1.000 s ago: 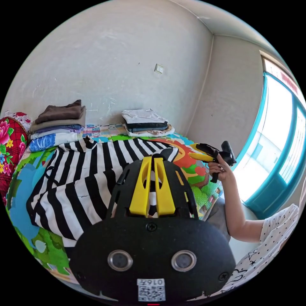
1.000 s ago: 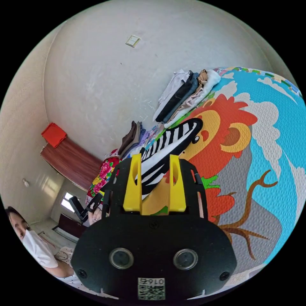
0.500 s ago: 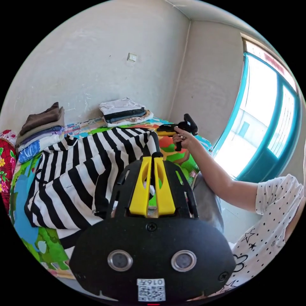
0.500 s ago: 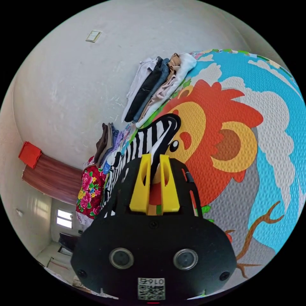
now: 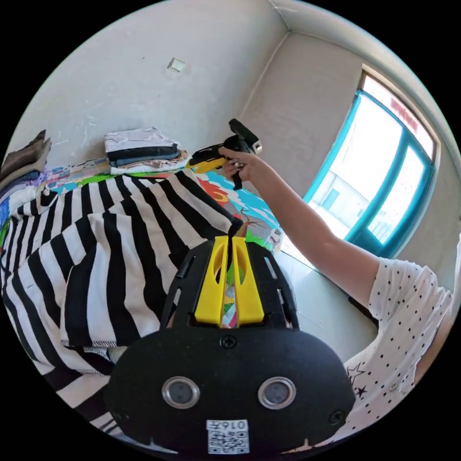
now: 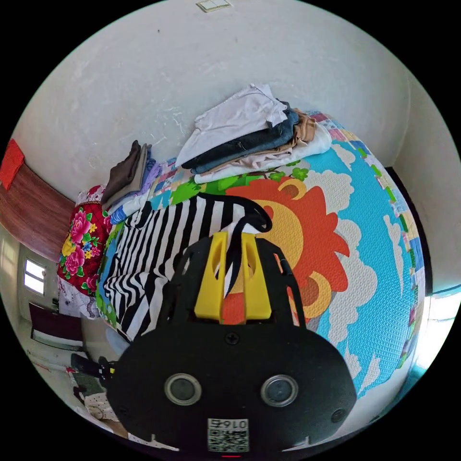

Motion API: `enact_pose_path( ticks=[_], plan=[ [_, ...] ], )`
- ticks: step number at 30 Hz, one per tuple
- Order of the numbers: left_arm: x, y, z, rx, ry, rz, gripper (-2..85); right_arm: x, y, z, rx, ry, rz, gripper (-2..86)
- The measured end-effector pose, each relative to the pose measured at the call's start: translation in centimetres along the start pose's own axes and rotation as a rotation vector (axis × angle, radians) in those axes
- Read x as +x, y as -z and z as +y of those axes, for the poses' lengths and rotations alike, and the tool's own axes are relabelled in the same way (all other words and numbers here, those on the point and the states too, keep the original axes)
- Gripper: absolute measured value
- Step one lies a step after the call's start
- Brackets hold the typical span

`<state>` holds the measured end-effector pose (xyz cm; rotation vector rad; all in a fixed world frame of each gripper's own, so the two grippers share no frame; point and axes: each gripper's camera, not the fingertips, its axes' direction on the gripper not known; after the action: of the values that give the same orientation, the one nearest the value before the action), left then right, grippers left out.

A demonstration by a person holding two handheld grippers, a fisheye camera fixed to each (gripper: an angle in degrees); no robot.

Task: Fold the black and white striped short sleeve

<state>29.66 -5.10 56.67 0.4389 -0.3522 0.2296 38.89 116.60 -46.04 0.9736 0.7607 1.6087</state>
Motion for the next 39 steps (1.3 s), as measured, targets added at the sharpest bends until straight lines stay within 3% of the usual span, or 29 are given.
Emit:
enact_pose_path(
  ticks=[2,6,11,14,16,20,22,25,30,39],
  plan=[
    [-1.5,0.3,0.2,0.062,0.077,-0.045,-1.0,0.8,-0.4,0.8,-0.030,0.002,-0.006,13.1],
    [-6.6,2.1,0.9,0.174,0.269,-0.017,-0.9,2.2,1.8,6.3,0.153,-0.004,-0.120,12.4],
    [-10.3,3.8,2.3,0.240,0.381,-0.195,-0.7,3.9,2.0,12.2,0.255,0.040,-0.316,10.9],
    [-9.8,3.9,2.1,0.157,0.351,-0.344,0.5,4.6,1.2,13.8,0.197,0.111,-0.475,10.0],
    [-7.5,4.2,1.9,0.165,0.259,-0.407,2.6,4.7,1.1,14.6,0.183,0.131,-0.469,9.6],
    [-1.6,3.0,1.1,0.150,-0.024,-0.344,3.6,4.0,1.4,15.9,0.094,0.130,-0.286,9.7],
    [2.2,0.1,0.2,0.036,-0.217,-0.252,4.9,3.8,2.1,16.7,0.103,0.151,-0.276,9.7],
    [5.5,-4.9,0.0,-0.130,-0.365,-0.307,5.5,3.7,3.7,17.8,0.147,0.193,-0.334,8.9],
    [5.3,-10.1,0.1,-0.289,-0.342,-0.501,5.4,3.6,6.1,18.7,0.185,0.196,-0.366,7.9],
    [2.6,-10.4,-0.6,-0.317,-0.325,-0.392,0.5,1.4,9.7,19.3,0.235,0.217,-0.422,7.1]
  ],
)
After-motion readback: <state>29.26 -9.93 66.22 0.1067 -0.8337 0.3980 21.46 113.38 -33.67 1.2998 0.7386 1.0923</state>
